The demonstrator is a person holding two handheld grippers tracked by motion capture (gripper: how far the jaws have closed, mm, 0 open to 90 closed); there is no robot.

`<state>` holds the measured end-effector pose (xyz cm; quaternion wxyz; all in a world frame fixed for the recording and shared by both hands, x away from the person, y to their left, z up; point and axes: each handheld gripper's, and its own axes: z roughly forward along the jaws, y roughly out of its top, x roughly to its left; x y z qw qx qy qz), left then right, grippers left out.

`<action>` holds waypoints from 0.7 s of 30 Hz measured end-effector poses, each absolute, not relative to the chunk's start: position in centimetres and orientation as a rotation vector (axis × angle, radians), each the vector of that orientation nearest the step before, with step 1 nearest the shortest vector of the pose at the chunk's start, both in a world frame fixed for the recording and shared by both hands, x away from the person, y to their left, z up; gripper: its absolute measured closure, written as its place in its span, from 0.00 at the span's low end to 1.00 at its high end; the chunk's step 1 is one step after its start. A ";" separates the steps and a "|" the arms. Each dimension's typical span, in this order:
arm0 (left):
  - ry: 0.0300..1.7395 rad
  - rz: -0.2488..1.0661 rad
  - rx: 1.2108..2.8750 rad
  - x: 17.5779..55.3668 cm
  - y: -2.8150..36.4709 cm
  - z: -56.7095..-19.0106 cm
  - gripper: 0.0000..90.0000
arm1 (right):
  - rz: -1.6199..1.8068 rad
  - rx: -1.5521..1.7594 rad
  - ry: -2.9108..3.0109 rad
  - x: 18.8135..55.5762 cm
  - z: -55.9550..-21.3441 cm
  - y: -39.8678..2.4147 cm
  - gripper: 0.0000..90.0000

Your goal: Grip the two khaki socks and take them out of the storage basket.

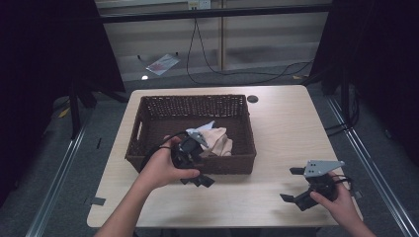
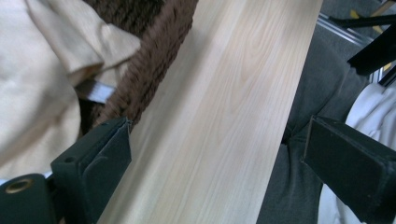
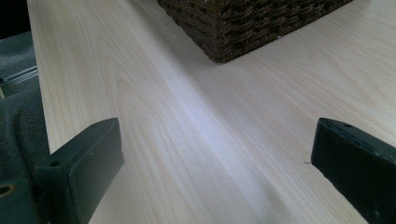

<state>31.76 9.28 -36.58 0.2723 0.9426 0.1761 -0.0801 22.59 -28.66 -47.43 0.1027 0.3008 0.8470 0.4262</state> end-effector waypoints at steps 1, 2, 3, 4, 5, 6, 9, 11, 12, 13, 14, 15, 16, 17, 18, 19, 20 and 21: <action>0.472 -0.213 2.542 32.0 9.2 -36.3 0.08 | 1.262 0.887 2.499 22.6 -47.4 -28.7 0.02; 0.472 -0.215 2.548 32.1 9.2 -36.1 0.08 | 1.262 0.888 2.500 22.6 -47.4 -28.7 0.02; 0.474 -0.214 2.551 32.3 9.2 -35.9 0.09 | 1.262 0.889 2.500 22.6 -47.4 -28.7 0.02; 0.483 -0.221 2.549 32.5 9.1 -35.6 0.09 | 1.261 0.887 2.500 22.6 -47.5 -28.7 0.02; 0.491 -0.227 2.544 32.7 9.0 -35.5 0.09 | 1.257 0.886 2.501 22.6 -47.5 -28.6 0.02; 0.486 -0.221 2.550 32.9 9.0 -35.4 0.09 | 1.258 0.885 2.502 22.6 -47.5 -28.6 0.02; 0.504 -0.214 2.566 33.7 8.9 -35.0 0.09 | 1.264 0.884 2.501 22.6 -47.4 -28.6 0.02; 0.524 -0.205 2.569 34.1 8.9 -34.8 0.09 | 1.264 0.885 2.499 22.6 -47.4 -28.7 0.02; 0.524 -0.199 2.571 34.3 8.9 -34.8 0.09 | 1.266 0.886 2.501 22.6 -47.4 -28.7 0.02; 0.527 -0.194 2.573 34.5 8.9 -34.7 0.09 | 1.266 0.882 2.500 22.6 -47.4 -28.7 0.02; 0.535 -0.201 2.575 34.6 8.8 -34.7 0.09 | 1.264 0.883 2.501 22.6 -47.4 -28.7 0.02; 0.541 -0.195 2.569 34.8 8.8 -34.7 0.09 | 1.264 0.885 2.502 22.6 -47.4 -28.7 0.02; 0.551 -0.201 2.576 34.9 8.7 -34.6 0.09 | 1.264 0.883 2.502 22.6 -47.4 -28.7 0.02; 0.542 -0.201 2.585 35.2 8.7 -34.6 0.09 | 1.264 0.884 2.502 22.6 -47.4 -28.7 0.02; 0.546 -0.197 2.587 35.3 8.7 -34.6 0.09 | 1.265 0.884 2.502 22.6 -47.4 -28.6 0.02; 0.553 -0.197 2.587 35.5 8.6 -34.6 0.09 | 1.265 0.884 2.503 22.6 -47.4 -28.6 0.02; 0.566 -0.198 2.587 35.6 8.6 -34.5 0.10 | 1.266 0.885 2.504 22.6 -47.4 -28.7 0.02; 0.570 -0.195 2.589 35.8 8.5 -34.5 0.10 | 1.265 0.883 2.502 22.6 -47.4 -28.7 0.02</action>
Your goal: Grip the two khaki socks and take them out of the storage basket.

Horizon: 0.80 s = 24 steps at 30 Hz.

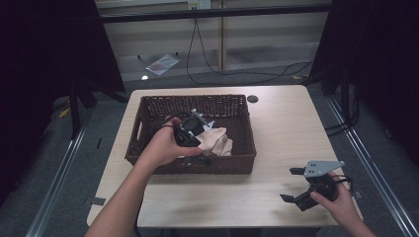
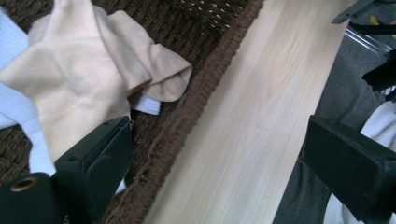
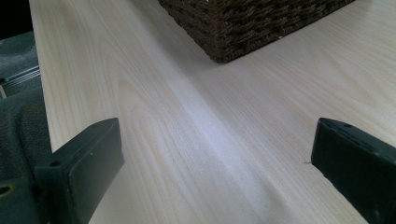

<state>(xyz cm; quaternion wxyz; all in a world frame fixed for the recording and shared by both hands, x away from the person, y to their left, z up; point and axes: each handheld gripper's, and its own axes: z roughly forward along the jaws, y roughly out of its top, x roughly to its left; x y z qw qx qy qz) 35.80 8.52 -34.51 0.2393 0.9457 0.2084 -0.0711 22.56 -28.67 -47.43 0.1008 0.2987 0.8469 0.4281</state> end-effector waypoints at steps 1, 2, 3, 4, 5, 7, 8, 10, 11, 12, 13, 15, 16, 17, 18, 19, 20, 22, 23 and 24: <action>0.569 -0.203 2.592 36.0 8.5 -34.5 0.10 | 1.266 0.881 2.502 22.6 -47.4 -28.7 0.02; 0.581 -0.197 2.587 36.1 8.4 -34.6 0.10 | 1.266 0.884 2.501 22.6 -47.4 -28.7 0.02; 0.592 -0.198 2.591 36.3 8.4 -34.6 0.10 | 1.267 0.884 2.502 22.6 -47.4 -28.7 0.02; 0.585 -0.198 2.602 36.5 8.4 -34.6 0.10 | 1.266 0.882 2.502 22.6 -47.4 -28.7 0.02; 0.594 -0.198 2.602 36.7 8.4 -34.6 0.10 | 1.265 0.884 2.502 22.6 -47.4 -28.7 0.02; 0.620 -0.193 2.594 37.0 8.4 -34.8 0.10 | 1.266 0.883 2.503 22.6 -47.4 -28.7 0.02; 0.622 -0.194 2.605 37.2 8.4 -34.8 0.11 | 1.266 0.882 2.503 22.6 -47.4 -28.7 0.02; 0.635 -0.182 2.601 37.6 8.3 -34.9 0.11 | 1.267 0.884 2.502 22.6 -47.4 -28.7 0.02; 0.638 -0.188 2.615 37.9 8.3 -34.9 0.11 | 1.268 0.885 2.502 22.6 -47.4 -28.7 0.02; 0.645 -0.186 2.620 38.0 8.2 -34.9 0.11 | 1.268 0.884 2.502 22.6 -47.4 -28.7 0.02; 0.648 -0.187 2.616 38.2 8.2 -34.9 0.11 | 1.266 0.883 2.503 22.6 -47.4 -28.7 0.02; 0.662 -0.184 2.611 38.4 8.0 -35.1 0.11 | 1.265 0.880 2.504 22.6 -47.4 -28.7 0.02; 0.666 -0.181 2.613 38.6 7.9 -35.1 0.11 | 1.265 0.882 2.504 22.6 -47.4 -28.7 0.02; 0.661 -0.187 2.629 38.7 7.9 -35.1 0.11 | 1.267 0.885 2.504 22.6 -47.4 -28.7 0.02; 0.675 -0.179 2.621 38.8 7.8 -35.2 0.11 | 1.268 0.886 2.502 22.5 -47.4 -28.7 0.02; 0.683 -0.178 2.620 38.9 7.7 -35.3 0.11 | 1.271 0.886 2.503 22.5 -47.4 -28.7 0.02; 0.683 -0.180 2.630 39.1 7.7 -35.3 0.11 | 1.270 0.887 2.502 22.5 -47.4 -28.7 0.02; 0.687 -0.164 2.632 39.3 7.6 -35.5 0.11 | 1.272 0.885 2.501 22.5 -47.4 -28.7 0.02; 0.691 -0.172 2.644 39.5 7.6 -35.5 0.12 | 1.273 0.885 2.502 22.5 -47.4 -28.7 0.02; 0.703 -0.168 2.637 39.6 7.6 -35.6 0.12 | 1.274 0.884 2.502 22.5 -47.4 -28.7 0.02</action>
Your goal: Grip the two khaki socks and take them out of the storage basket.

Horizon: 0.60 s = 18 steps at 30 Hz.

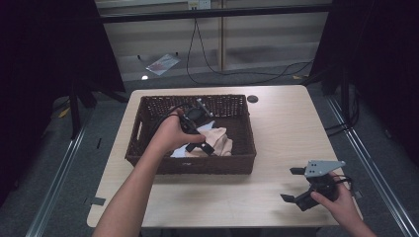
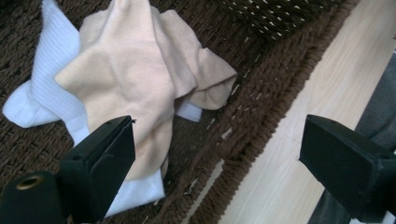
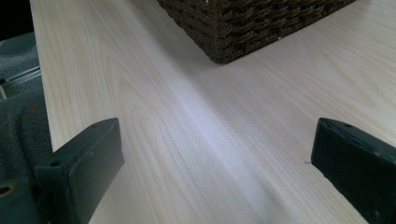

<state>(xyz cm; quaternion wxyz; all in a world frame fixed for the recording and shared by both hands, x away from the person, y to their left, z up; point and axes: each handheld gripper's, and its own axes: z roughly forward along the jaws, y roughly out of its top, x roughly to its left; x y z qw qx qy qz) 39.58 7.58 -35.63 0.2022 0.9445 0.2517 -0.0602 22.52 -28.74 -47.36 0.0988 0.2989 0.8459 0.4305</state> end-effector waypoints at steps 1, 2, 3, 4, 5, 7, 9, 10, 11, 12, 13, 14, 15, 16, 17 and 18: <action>0.703 -0.168 2.637 39.6 7.6 -35.6 0.12 | 1.274 0.883 2.503 22.5 -47.4 -28.7 0.02; 0.707 -0.167 2.631 39.9 7.6 -35.8 0.12 | 1.273 0.883 2.503 22.5 -47.4 -28.7 0.02; 0.715 -0.168 2.632 40.0 7.5 -35.9 0.12 | 1.273 0.882 2.503 22.5 -47.4 -28.7 0.02; 0.717 -0.169 2.626 40.1 7.5 -36.0 0.12 | 1.274 0.883 2.503 22.5 -47.4 -28.7 0.02; 0.724 -0.173 2.633 40.2 7.5 -36.0 0.13 | 1.275 0.884 2.502 22.5 -47.3 -28.7 0.02; 0.735 -0.174 2.633 40.5 7.5 -36.1 0.13 | 1.275 0.884 2.503 22.5 -47.3 -28.7 0.02; 0.749 -0.165 2.633 40.8 7.4 -36.4 0.14 | 1.276 0.883 2.503 22.5 -47.3 -28.7 0.02; 0.757 -0.167 2.637 40.9 7.4 -36.5 0.14 | 1.277 0.884 2.502 22.5 -47.3 -28.8 0.02; 0.755 -0.164 2.639 41.0 7.3 -36.7 0.15 | 1.277 0.884 2.502 22.5 -47.3 -28.8 0.02; 0.759 -0.169 2.637 41.2 7.2 -36.9 0.15 | 1.278 0.884 2.502 22.5 -47.3 -28.8 0.02; 0.769 -0.169 2.637 41.3 7.1 -37.0 0.16 | 1.278 0.883 2.502 22.5 -47.3 -28.8 0.02; 0.771 -0.164 2.640 41.4 7.1 -37.1 0.17 | 1.277 0.883 2.502 22.5 -47.3 -28.8 0.02; 0.771 -0.164 2.640 41.4 7.1 -37.1 0.17 | 1.277 0.883 2.502 22.5 -47.3 -28.8 0.02; 0.778 -0.160 2.640 41.7 7.0 -37.4 0.17 | 1.279 0.883 2.502 22.5 -47.3 -28.8 0.02; 0.782 -0.159 2.644 41.8 7.0 -37.6 0.17 | 1.282 0.887 2.500 22.5 -47.3 -28.7 0.02; 0.786 -0.158 2.643 41.8 7.0 -37.7 0.18 | 1.282 0.887 2.499 22.5 -47.3 -28.8 0.02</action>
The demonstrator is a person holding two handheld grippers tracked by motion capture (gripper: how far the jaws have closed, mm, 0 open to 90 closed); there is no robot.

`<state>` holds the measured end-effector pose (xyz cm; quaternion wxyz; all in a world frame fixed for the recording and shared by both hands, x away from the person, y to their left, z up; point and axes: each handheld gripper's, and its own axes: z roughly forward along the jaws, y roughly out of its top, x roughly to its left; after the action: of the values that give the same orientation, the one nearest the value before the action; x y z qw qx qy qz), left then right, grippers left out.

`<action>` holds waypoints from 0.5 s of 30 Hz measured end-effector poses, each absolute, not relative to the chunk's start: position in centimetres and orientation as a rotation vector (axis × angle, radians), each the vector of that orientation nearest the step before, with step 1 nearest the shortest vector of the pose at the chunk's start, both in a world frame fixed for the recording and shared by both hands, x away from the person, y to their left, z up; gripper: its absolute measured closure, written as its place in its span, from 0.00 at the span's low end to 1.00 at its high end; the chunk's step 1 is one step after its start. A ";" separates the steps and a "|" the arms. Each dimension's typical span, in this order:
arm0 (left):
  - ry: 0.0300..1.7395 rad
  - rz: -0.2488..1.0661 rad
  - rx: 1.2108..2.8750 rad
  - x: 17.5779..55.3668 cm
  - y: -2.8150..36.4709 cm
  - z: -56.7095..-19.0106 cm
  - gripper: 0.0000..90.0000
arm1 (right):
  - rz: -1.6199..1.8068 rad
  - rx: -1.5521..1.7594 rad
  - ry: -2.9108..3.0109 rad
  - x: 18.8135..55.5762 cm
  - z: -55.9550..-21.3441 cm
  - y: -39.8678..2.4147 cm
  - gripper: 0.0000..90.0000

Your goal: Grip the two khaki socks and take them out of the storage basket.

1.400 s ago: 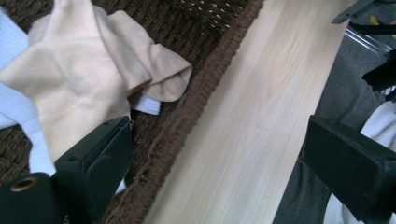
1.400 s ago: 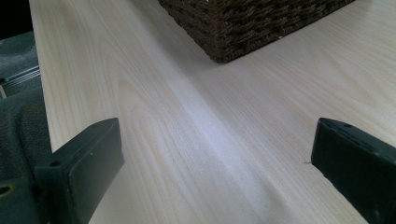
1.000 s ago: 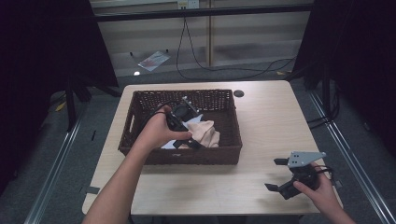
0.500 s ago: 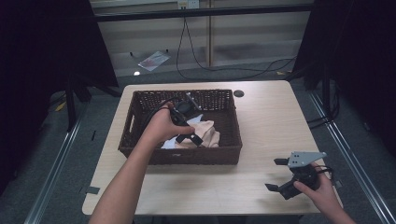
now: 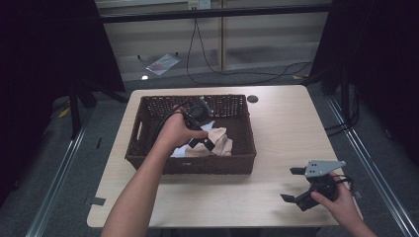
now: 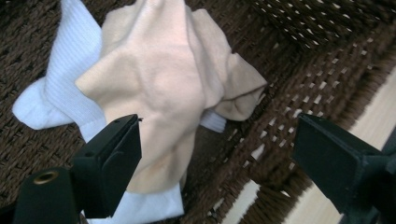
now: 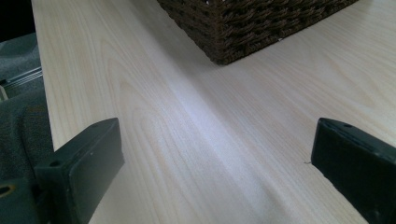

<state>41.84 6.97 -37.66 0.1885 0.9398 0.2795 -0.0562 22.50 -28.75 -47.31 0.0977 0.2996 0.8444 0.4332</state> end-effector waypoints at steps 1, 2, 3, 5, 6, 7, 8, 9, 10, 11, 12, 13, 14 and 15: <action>0.798 -0.153 2.639 41.9 7.0 -37.8 0.18 | 1.279 0.887 2.501 22.5 -47.3 -28.8 0.02; 0.795 -0.151 2.644 42.1 7.0 -37.9 0.19 | 1.279 0.886 2.502 22.5 -47.3 -28.8 0.02; 0.811 -0.147 2.642 42.2 7.0 -38.1 0.19 | 1.280 0.886 2.501 22.5 -47.3 -28.8 0.02; 0.808 -0.141 2.650 42.4 7.0 -38.3 0.20 | 1.282 0.880 2.502 22.5 -47.3 -28.8 0.02; 0.817 -0.137 2.646 42.5 7.0 -38.4 0.20 | 1.284 0.884 2.500 22.5 -47.3 -28.7 0.02; 0.820 -0.138 2.650 42.6 6.9 -38.5 0.21 | 1.285 0.885 2.500 22.5 -47.3 -28.7 0.02; 0.831 -0.134 2.644 42.7 6.9 -38.7 0.21 | 1.279 0.886 2.499 22.5 -47.3 -28.7 0.02; 0.828 -0.134 2.652 42.8 6.9 -38.8 0.21 | 1.281 0.880 2.502 22.5 -47.3 -28.7 0.02; 0.839 -0.136 2.646 42.9 6.8 -39.0 0.22 | 1.281 0.881 2.502 22.5 -47.3 -28.7 0.02; 0.836 -0.131 2.652 43.0 6.8 -39.1 0.22 | 1.280 0.882 2.501 22.5 -47.3 -28.7 0.02; 0.844 -0.124 2.650 43.1 6.7 -39.3 0.22 | 1.282 0.886 2.499 22.5 -47.3 -28.7 0.02; 0.849 -0.122 2.645 43.2 6.6 -39.5 0.22 | 1.280 0.886 2.499 22.5 -47.3 -28.7 0.02; 0.841 -0.124 2.651 43.3 6.6 -39.6 0.23 | 1.281 0.889 2.501 22.5 -47.3 -28.7 0.02; 0.850 -0.117 2.647 43.3 6.5 -39.7 0.23 | 1.280 0.888 2.500 22.5 -47.3 -28.7 0.02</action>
<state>43.35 6.51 -39.74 0.1784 0.9360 0.3007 -0.0415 22.48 -28.73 -47.32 0.0978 0.3000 0.8446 0.4325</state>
